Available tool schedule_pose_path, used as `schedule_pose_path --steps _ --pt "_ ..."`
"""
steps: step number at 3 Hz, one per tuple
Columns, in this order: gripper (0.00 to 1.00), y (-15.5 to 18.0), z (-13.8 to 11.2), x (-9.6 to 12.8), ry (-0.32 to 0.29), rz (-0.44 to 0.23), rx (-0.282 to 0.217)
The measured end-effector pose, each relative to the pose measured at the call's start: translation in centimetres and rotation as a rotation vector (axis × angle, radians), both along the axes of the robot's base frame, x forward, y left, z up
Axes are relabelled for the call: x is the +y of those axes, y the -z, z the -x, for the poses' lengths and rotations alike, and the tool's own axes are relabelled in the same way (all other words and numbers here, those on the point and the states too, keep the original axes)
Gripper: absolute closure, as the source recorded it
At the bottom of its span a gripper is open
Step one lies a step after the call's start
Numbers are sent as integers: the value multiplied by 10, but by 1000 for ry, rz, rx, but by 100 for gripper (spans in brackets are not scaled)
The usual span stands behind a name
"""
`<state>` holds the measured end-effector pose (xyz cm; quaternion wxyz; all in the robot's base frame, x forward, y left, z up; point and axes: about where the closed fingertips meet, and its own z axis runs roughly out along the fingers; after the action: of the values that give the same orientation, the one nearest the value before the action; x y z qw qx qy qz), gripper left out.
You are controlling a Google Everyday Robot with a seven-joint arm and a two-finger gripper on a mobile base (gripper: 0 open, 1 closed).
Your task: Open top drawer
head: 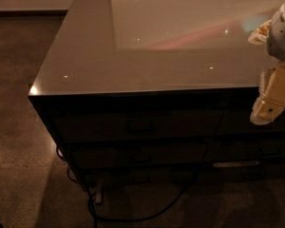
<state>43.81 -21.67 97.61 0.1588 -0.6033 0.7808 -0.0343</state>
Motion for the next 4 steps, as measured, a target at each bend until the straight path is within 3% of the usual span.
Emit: schedule_pose_path --steps 2,3,4 --pt "0 9 4 6 -18 -19 3" --pt "0 44 10 23 -49 -76 93" --pt "0 45 10 23 -50 -75 92"
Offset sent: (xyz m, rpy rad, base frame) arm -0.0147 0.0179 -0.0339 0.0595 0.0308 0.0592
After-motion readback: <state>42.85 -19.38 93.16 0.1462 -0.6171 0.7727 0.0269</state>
